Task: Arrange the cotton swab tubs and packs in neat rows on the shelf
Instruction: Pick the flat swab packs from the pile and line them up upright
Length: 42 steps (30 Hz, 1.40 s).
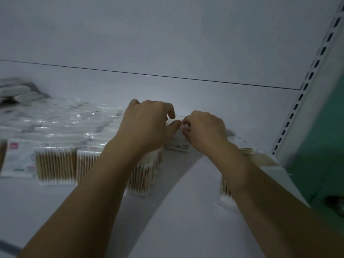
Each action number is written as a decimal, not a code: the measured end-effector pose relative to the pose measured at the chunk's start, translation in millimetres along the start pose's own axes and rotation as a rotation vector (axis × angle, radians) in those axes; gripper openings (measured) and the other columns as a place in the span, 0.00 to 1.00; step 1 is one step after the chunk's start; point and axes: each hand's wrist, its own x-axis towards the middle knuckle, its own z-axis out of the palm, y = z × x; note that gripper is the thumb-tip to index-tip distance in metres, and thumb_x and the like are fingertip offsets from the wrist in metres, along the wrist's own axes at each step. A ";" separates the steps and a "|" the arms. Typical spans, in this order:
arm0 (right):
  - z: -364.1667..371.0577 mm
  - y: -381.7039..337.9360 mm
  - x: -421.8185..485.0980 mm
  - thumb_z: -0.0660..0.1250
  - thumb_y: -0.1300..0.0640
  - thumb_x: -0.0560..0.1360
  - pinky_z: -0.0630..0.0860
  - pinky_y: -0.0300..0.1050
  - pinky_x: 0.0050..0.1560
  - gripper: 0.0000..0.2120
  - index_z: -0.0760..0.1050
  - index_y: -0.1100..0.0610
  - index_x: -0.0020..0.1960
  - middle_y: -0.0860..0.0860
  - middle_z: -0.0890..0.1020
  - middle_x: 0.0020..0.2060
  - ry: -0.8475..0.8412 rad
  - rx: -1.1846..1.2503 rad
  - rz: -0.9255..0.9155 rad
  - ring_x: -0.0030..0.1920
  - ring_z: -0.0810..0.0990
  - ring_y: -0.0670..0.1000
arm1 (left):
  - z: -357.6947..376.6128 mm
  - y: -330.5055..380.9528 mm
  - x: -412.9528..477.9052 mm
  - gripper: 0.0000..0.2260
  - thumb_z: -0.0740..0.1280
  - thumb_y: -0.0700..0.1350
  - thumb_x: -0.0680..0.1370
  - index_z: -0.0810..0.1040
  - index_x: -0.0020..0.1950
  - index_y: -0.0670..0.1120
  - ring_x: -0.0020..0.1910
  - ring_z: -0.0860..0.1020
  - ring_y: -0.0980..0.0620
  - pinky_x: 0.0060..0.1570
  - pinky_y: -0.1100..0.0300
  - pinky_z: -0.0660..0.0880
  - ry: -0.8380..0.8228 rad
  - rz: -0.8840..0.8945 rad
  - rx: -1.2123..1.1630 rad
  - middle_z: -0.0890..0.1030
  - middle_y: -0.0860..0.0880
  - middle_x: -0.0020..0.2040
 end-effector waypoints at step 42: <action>-29.2 35.9 -72.9 0.56 0.38 0.80 0.73 0.38 0.40 0.20 0.78 0.52 0.50 0.46 0.81 0.42 0.236 1.023 0.428 0.43 0.79 0.45 | 28.1 65.6 -22.6 0.28 0.56 0.66 0.77 0.65 0.70 0.50 0.57 0.79 0.51 0.56 0.53 0.60 0.024 0.204 -0.218 0.82 0.53 0.57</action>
